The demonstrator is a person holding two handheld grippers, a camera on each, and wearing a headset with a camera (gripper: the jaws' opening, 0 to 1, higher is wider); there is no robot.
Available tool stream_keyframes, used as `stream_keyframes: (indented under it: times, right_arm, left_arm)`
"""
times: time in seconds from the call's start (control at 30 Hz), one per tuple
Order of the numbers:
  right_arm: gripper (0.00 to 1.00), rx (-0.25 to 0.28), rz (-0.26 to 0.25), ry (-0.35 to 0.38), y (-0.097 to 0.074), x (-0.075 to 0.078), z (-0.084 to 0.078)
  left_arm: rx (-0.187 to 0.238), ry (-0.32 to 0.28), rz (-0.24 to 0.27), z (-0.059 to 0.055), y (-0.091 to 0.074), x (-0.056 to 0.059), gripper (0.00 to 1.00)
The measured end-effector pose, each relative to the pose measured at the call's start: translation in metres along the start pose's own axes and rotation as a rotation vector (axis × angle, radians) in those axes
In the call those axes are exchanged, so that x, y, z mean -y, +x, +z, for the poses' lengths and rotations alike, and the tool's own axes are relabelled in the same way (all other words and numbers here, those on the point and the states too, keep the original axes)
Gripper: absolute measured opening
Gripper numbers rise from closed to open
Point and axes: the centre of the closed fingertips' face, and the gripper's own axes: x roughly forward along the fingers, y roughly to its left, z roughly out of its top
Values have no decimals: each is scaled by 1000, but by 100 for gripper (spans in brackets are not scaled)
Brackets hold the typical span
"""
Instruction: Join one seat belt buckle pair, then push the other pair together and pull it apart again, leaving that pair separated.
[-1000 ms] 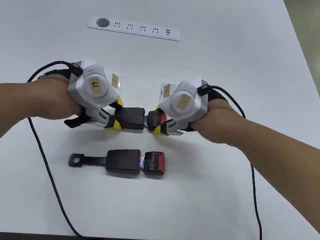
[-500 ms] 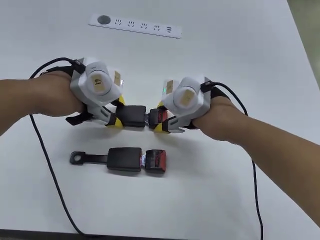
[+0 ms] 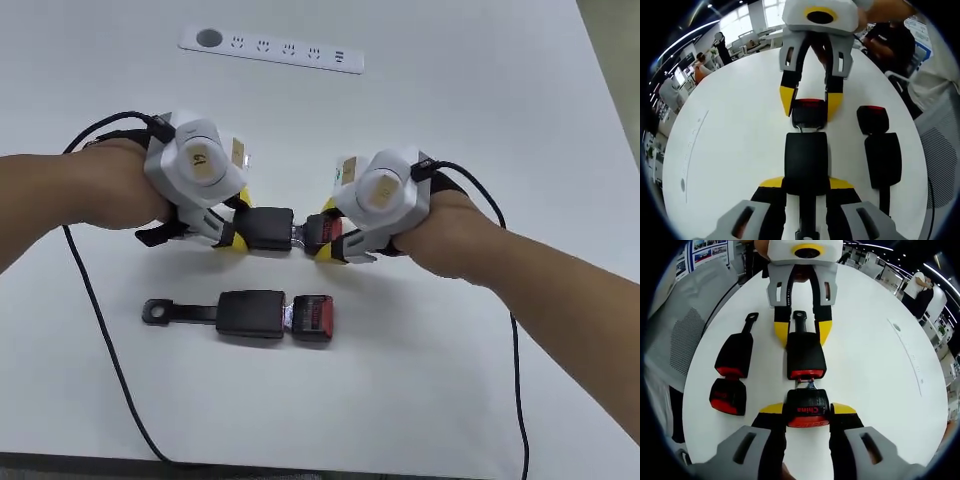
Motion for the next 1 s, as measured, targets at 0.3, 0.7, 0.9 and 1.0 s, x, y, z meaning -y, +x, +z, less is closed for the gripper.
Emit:
stream_keyframes:
  times: [0.3, 0.7, 0.9, 1.0]
  right_arm:
    - [32, 29, -7, 17, -4, 1, -4]
    - [33, 24, -26, 60, -22, 5, -40]
    - [33, -6, -20, 60, -37, 2, -64]
    - [33, -17, -25, 72, -47, 1, -75]
  left_arm:
    - [13, -2, -4, 1, 1, 1, 31]
    - [-2, -7, -6, 1, 2, 2, 31]
    - [-7, -13, -3, -1, 2, -1, 31]
    - [-13, -19, -5, 2, 1, 1, 31]
